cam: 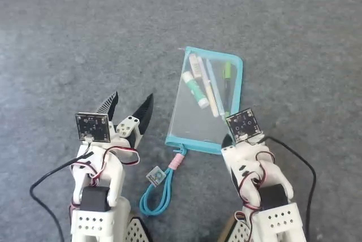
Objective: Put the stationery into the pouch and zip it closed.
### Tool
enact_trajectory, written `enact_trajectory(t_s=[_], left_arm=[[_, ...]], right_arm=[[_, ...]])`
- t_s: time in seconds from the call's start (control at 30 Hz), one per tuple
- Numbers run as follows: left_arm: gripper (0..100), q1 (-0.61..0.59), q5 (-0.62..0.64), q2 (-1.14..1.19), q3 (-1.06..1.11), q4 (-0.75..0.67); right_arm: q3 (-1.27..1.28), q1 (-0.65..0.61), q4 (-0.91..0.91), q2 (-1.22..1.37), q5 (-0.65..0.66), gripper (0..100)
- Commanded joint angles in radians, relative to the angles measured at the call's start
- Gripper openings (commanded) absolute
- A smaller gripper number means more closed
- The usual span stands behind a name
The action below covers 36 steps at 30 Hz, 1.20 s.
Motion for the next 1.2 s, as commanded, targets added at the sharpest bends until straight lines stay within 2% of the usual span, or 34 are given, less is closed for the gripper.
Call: enact_trajectory(t_s=[0.0,0.2,0.43,0.53,0.67,0.7,0.77,0.93,1.17], left_arm=[[29,0.002,0.018,-0.020,-0.010,-0.002],[29,-0.005,0.014,-0.020,-0.010,-0.002],[29,-0.005,0.015,-0.018,-0.010,0.026],[29,-0.005,0.015,-0.018,-0.010,0.207],[29,-0.005,0.015,-0.018,-0.010,0.663],[29,0.002,0.014,-0.025,-0.013,0.667],[29,-0.005,0.015,-0.018,-0.010,0.588],[29,-0.005,0.012,-0.018,-0.010,0.664],[29,-0.005,0.014,-0.017,-0.010,0.660]], right_arm=[[0.020,-0.008,0.081,-0.022,-0.002,5.0],[0.020,-0.008,0.188,-0.022,-0.002,4.8],[0.020,-0.008,0.194,-0.022,-0.003,4.8],[0.020,-0.008,0.194,-0.022,-0.003,4.8],[0.020,0.012,0.196,-0.022,-0.006,4.8],[0.020,0.035,0.194,-0.022,-0.008,4.8],[0.020,0.059,0.194,-0.022,-0.009,4.8],[0.020,0.065,0.194,-0.022,-0.008,4.8],[0.020,0.062,0.194,-0.022,-0.005,4.8]])
